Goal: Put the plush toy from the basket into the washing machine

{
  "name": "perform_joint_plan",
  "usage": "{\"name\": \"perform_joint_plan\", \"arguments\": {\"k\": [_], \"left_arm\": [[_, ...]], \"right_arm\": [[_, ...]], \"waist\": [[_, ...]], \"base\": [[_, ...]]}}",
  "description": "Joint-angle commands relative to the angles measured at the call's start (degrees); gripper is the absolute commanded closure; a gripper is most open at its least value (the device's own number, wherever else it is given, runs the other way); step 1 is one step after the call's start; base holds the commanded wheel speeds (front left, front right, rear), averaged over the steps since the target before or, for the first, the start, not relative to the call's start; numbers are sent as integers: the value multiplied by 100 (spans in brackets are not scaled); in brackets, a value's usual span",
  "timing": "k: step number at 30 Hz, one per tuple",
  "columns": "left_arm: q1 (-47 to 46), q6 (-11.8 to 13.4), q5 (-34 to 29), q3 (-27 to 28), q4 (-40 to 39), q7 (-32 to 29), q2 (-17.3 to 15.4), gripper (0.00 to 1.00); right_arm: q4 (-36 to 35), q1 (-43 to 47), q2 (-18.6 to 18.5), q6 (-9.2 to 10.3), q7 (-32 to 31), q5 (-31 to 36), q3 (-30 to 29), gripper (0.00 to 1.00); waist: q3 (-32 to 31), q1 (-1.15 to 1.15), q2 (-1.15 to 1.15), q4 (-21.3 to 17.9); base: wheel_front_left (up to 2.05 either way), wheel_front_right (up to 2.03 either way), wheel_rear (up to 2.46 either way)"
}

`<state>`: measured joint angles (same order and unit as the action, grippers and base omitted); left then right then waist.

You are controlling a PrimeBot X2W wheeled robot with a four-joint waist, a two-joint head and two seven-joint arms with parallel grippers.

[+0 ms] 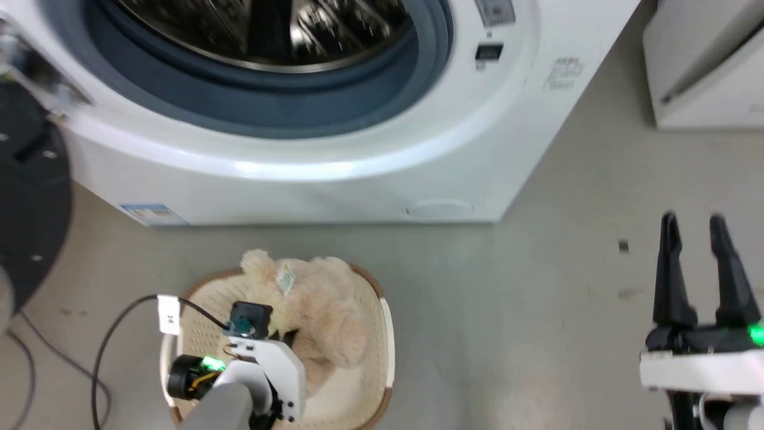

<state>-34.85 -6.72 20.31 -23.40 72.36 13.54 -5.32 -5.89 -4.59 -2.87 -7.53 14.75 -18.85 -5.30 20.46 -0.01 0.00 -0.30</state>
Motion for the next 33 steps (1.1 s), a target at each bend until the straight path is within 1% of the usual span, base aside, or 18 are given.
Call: {"name": "perform_joint_plan", "arguments": {"k": [1, 7, 10, 11, 16, 25, 33], "left_arm": [[90, -23, 31, -11, -76, 71, 35, 100], [353, -29, 30, -44, -555, 140, 75, 100], [503, 15, 2, 12, -1007, 143, 32, 100], [660, 74, -35, 73, -1440, 144, 1, 100], [809, 168, -31, 258, -2034, 145, -53, 100], [761, 344, -36, 661, -2922, 145, -66, 100], [370, 464, -94, 1038, -3399, 145, -91, 100]], "right_arm": [[31, 132, 0, 4, 25, -21, -8, 0], [85, 475, 0, 4, 25, -10, 48, 0], [88, 570, 0, 4, 25, -11, 50, 0], [91, 637, 0, 4, 25, -16, 46, 0], [104, 745, 0, 4, 25, -28, 62, 0], [92, 805, 0, 4, 25, -87, 134, 0], [49, 671, 0, 4, 25, -159, 95, 0]], "waist": [[-382, 1, 0, 154], [-907, 1, 0, 276], [-1081, 1, 0, 311], [-1211, 1, 0, 329], [-1369, 1, 0, 320], [-1423, 1, 0, 157], [-1068, 1, 0, -134]], "base": [[0, 0, 0], [0, 0, 0], [0, 0, 0], [0, 0, 0], [0, 0, 0], [0, 0, 0], [0, 0, 0]]}}
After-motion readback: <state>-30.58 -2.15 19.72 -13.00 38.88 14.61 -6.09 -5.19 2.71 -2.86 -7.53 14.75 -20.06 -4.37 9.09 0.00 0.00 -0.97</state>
